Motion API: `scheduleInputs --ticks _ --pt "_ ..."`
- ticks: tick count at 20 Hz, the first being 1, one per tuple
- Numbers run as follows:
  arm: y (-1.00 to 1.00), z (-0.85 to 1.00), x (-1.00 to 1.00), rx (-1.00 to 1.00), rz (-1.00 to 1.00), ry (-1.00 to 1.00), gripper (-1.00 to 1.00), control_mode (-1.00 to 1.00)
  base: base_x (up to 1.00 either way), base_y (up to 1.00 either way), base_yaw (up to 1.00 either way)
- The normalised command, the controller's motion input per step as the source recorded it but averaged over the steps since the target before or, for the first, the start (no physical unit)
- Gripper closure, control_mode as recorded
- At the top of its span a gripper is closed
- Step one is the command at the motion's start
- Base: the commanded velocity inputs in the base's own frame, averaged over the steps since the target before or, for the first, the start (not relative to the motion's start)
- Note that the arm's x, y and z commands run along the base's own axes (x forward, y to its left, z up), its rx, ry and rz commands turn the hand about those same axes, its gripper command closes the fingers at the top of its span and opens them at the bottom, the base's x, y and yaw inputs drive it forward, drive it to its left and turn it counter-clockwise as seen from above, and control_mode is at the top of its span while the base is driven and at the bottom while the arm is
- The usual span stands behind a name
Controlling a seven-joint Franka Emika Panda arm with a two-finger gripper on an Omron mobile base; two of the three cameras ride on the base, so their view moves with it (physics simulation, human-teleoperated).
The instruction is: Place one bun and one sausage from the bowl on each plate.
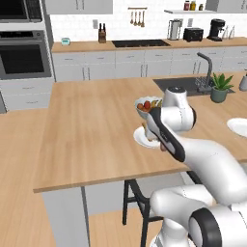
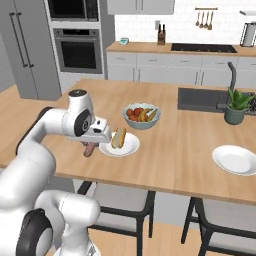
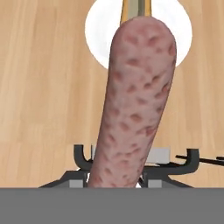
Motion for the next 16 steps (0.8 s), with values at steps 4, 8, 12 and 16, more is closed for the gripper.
scheduleInputs --ticks 4,8,12,16 --pt "-0.02 0.00 0.45 0.00 0.07 0.00 1.00 -1.00 0.00 0.00 0.00" --pt "-0.75 -0.01 0.98 0.01 0.11 0.02 1.00 -1.00 0.00 0.00 0.00" --pt "-0.86 -0.05 0.99 0.02 0.11 0.14 1.00 -1.00 0.00 0.00 0.00" --pt "-0.56 -0.44 0.89 0.00 0.04 0.17 1.00 -1.00 0.00 0.00 0.00"
